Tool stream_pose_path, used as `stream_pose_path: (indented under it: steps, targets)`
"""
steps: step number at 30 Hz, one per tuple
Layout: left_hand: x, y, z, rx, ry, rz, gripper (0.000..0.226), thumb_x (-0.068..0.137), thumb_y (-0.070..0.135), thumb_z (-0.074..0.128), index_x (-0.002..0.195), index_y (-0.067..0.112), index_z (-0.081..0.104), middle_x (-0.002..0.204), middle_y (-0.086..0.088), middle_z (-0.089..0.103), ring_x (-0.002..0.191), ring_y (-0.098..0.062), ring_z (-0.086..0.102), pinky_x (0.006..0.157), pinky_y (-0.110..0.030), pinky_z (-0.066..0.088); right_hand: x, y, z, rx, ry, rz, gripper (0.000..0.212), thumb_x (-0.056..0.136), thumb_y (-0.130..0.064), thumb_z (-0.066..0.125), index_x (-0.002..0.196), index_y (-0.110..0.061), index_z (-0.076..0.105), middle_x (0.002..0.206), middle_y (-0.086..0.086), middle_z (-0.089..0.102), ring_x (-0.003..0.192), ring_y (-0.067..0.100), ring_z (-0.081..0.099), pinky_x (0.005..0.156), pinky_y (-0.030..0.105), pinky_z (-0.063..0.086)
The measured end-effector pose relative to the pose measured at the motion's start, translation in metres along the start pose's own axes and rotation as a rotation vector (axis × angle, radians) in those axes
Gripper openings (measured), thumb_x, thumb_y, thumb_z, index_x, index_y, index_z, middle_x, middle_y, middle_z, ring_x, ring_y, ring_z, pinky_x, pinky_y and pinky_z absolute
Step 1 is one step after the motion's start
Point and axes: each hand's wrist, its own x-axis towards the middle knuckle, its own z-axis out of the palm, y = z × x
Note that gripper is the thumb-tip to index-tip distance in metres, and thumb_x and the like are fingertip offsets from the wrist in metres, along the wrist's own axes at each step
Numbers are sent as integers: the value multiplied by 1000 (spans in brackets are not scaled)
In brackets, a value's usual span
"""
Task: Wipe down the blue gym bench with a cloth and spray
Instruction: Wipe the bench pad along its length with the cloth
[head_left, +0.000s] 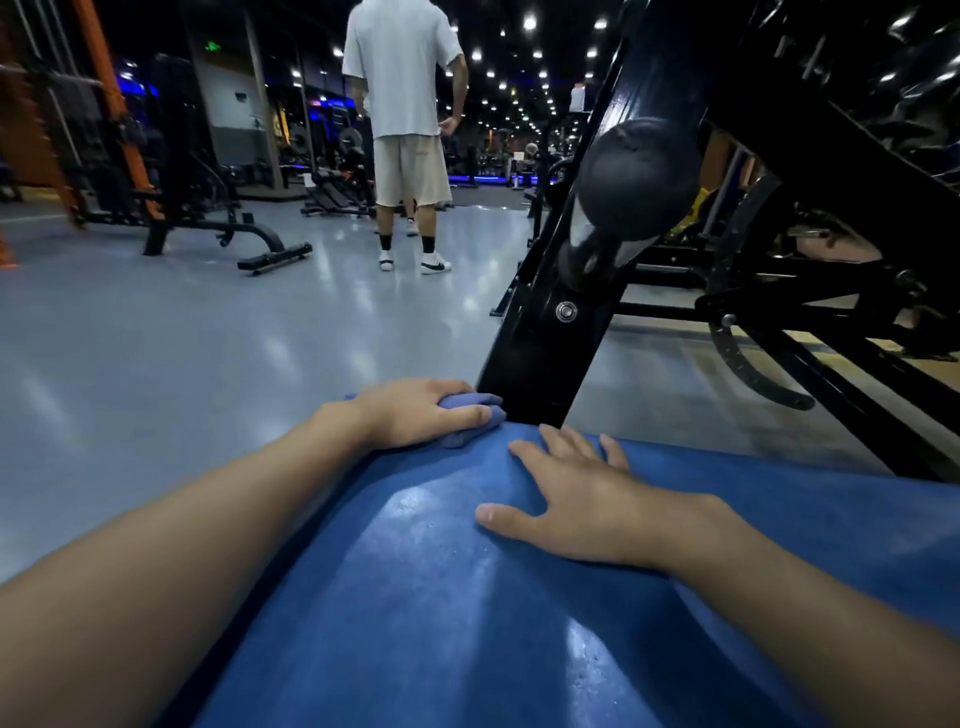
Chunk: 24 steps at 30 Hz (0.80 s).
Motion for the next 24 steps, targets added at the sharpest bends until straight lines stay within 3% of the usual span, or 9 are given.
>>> stream_pose_path:
  steps: [4, 7, 9, 11, 14, 17, 21, 24]
  targets:
    - [-11, -42, -13, -70, 59, -95, 55, 72, 87, 40, 117, 58, 54, 120, 21, 63, 112, -10, 57, 102, -36, 40, 7, -23, -4, -21, -15, -65, 99, 62, -92, 17, 136, -30, 33, 150, 5, 26, 145, 26, 10, 115, 58, 1]
    - [-25, -63, -16, -186, 91, -117, 54, 73, 83, 45, 117, 54, 57, 114, 28, 63, 108, 0, 58, 89, -22, 40, 12, -44, -3, 13, -15, -121, 90, 66, -91, 20, 129, -29, 39, 135, 2, 34, 140, 27, 18, 113, 58, 7]
    - [-34, -69, -18, -240, 127, -129, 55, 71, 81, 48, 111, 45, 62, 107, 27, 64, 100, 6, 59, 80, -16, 39, 17, -60, 2, -2, -31, -141, 93, 67, -91, 20, 136, -30, 33, 146, 6, 27, 144, 32, 10, 113, 61, 4]
    - [-44, -78, -18, -305, 155, -169, 56, 71, 78, 49, 106, 36, 62, 107, 25, 62, 100, 1, 60, 82, -20, 41, 22, -72, 6, -26, -47, -129, 100, 66, -92, 19, 143, -30, 24, 157, 10, 13, 148, 34, -1, 112, 64, -2]
    - [-66, -95, -11, -420, 172, -212, 63, 81, 69, 49, 120, 20, 55, 116, 1, 60, 107, -21, 58, 102, -39, 42, 26, -78, 7, -17, -52, -101, 104, 64, -93, 19, 147, -30, 18, 160, 11, 7, 148, 34, -5, 111, 64, -5]
    - [-101, -99, -3, -466, 213, -293, 69, 76, 71, 49, 131, 27, 50, 127, 9, 59, 114, -11, 57, 106, -36, 40, 24, -81, 6, -9, -55, -77, 101, 67, -92, 23, 147, -31, 17, 161, 10, 5, 149, 33, -6, 111, 63, -5]
    - [-139, -95, 2, -434, 212, -301, 55, 71, 76, 51, 115, 43, 54, 112, 20, 65, 102, -1, 62, 93, -31, 47, 14, -90, 4, -36, -44, -115, 92, 73, -88, 21, 146, -32, 20, 162, 7, 4, 149, 30, -4, 113, 63, -3]
    - [-144, -85, -2, -373, 222, -256, 58, 72, 73, 53, 123, 47, 53, 115, 25, 64, 103, 4, 61, 95, -30, 48, -1, -104, 13, -65, -72, -218, 101, 64, -93, 12, 147, -36, 12, 163, 3, -2, 149, 27, -8, 112, 64, -5]
